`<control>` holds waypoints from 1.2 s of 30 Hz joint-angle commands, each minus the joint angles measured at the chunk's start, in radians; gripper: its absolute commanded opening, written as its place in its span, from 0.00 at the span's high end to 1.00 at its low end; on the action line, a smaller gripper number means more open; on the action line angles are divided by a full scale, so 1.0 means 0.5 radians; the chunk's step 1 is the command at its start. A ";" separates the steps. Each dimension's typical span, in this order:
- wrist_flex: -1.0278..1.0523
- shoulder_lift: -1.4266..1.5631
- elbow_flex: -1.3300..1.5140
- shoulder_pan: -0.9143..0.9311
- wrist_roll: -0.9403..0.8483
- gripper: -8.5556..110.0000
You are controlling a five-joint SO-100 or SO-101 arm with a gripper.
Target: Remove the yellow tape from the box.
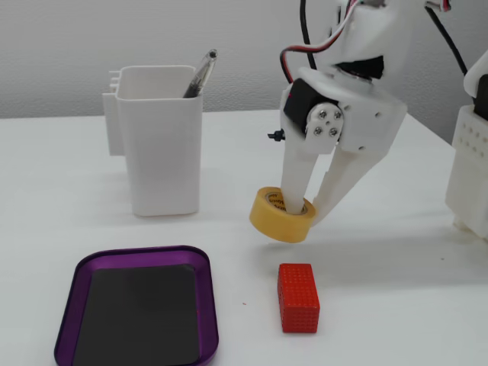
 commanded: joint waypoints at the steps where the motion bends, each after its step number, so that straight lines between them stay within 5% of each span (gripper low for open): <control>1: -0.178 0.089 0.196 0.083 -0.071 0.93; 9: -0.206 0.089 0.310 0.086 -0.123 0.91; 16: -0.172 0.098 0.224 0.089 -0.114 0.78; 21: 0.206 0.169 -0.074 0.098 -0.107 0.79; 30: 0.660 1.154 -0.276 0.089 -0.110 0.79; 36: 0.663 1.985 0.285 0.120 -0.114 0.78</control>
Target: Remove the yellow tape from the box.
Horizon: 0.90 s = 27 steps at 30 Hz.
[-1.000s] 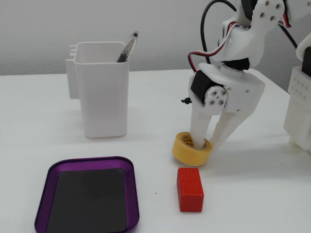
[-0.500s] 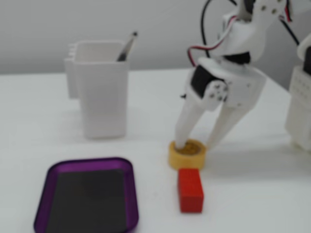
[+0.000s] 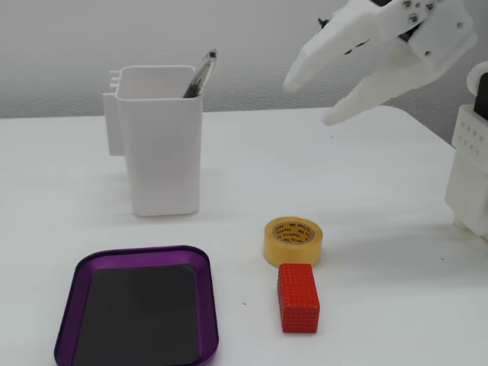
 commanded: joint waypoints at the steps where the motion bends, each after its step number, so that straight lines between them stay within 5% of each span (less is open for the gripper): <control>1: 0.003 0.494 0.350 0.025 0.006 0.78; 5: 0.025 0.877 0.715 0.123 0.006 0.78; 16: 0.009 0.684 1.012 0.144 0.497 0.79; 27: 0.009 0.684 1.181 0.138 0.515 0.79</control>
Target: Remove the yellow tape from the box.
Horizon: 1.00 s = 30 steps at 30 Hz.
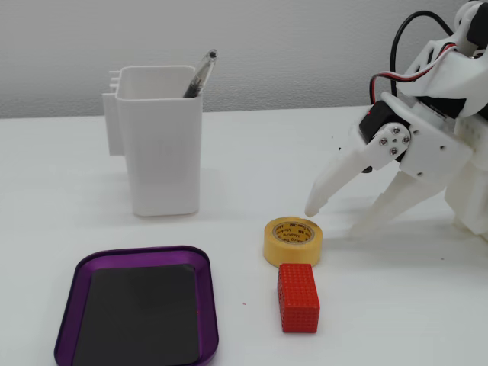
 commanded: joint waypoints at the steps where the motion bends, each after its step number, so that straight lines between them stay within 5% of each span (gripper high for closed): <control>1: -0.006 0.064 0.012 -0.006 0.021 0.80; 6: 0.006 0.064 0.012 -0.006 0.025 0.94; 30: -0.006 0.064 0.012 -0.006 0.018 0.93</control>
